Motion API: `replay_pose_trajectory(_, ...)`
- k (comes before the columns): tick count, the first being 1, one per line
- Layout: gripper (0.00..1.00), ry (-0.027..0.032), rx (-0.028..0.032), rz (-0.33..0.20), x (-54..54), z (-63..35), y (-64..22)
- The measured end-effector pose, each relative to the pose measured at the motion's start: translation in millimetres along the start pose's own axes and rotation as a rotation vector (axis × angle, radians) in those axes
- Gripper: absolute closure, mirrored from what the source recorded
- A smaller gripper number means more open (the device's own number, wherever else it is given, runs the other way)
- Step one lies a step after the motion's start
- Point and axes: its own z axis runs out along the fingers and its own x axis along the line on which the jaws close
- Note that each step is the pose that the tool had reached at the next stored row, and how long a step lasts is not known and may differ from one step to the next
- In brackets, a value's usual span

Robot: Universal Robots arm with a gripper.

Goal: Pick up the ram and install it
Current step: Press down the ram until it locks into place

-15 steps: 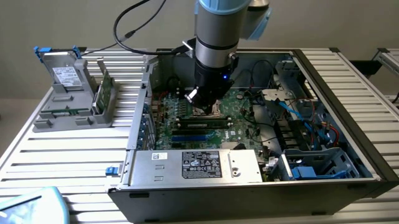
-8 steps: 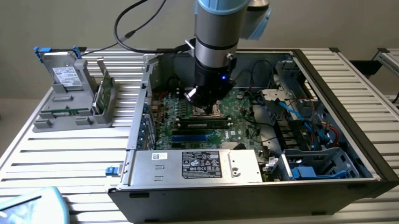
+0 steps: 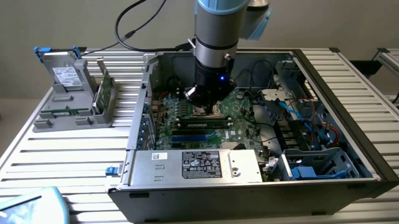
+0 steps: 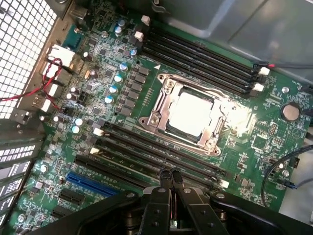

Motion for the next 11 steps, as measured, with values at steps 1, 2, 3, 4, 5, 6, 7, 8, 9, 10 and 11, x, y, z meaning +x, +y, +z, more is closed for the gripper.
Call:
replay_pose_trajectory(1,0.89,0.0022,0.0006,0.010,0.0,0.0,0.0)
replay_pose_trajectory(2,0.89,0.0044,0.0010,0.019,-0.1,0.0,0.0)
replay_pose_trajectory(3,0.89,0.0067,0.0015,0.029,-0.1,0.0,0.0)
replay_pose_trajectory(4,0.89,0.0090,0.0021,0.038,0.0,0.0,0.0)
replay_pose_trajectory(5,0.89,0.0113,0.0027,0.047,0.0,0.0,0.0)
replay_pose_trajectory(6,0.89,0.0136,0.0033,0.057,0.0,0.0,0.0)
replay_pose_trajectory(7,0.89,0.0159,0.0039,0.066,0.0,0.0,0.0)
replay_pose_trajectory(8,0.89,0.0181,0.0044,0.075,0.0,0.0,0.0)
replay_pose_trajectory(9,0.89,0.0204,0.0050,0.084,-0.1,0.0,0.0)
replay_pose_trajectory(10,0.89,0.0227,0.0055,0.094,0.0,0.0,0.0)
replay_pose_trajectory(11,0.89,0.0249,0.0060,0.103,-0.1,0.0,0.0)
